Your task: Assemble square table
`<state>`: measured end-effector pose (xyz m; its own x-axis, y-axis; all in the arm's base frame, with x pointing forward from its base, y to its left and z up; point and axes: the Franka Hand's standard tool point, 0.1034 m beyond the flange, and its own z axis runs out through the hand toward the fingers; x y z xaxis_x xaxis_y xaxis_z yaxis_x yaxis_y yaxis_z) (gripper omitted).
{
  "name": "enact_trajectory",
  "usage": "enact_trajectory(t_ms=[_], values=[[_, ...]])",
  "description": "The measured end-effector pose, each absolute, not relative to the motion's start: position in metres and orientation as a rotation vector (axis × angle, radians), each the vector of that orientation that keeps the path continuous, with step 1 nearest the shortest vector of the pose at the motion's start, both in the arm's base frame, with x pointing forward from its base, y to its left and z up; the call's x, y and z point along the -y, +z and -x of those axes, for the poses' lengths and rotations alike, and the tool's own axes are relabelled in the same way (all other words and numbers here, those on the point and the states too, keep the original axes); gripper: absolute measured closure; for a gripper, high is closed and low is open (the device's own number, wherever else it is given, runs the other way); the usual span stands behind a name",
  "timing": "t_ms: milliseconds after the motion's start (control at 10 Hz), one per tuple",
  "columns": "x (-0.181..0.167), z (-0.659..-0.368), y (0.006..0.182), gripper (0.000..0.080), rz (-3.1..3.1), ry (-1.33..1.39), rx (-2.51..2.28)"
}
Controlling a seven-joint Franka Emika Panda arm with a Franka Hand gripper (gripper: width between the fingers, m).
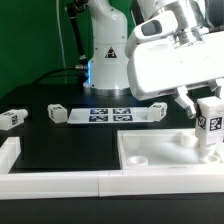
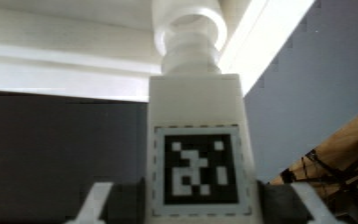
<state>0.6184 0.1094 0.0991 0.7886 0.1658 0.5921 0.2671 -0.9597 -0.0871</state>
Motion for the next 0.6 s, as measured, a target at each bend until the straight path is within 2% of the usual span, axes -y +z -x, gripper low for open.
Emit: enact_trajectory(t_ms=[600], values=[[-0.1163,-0.6201,0.0931,0.0509,2.801,-0.921,0.342]])
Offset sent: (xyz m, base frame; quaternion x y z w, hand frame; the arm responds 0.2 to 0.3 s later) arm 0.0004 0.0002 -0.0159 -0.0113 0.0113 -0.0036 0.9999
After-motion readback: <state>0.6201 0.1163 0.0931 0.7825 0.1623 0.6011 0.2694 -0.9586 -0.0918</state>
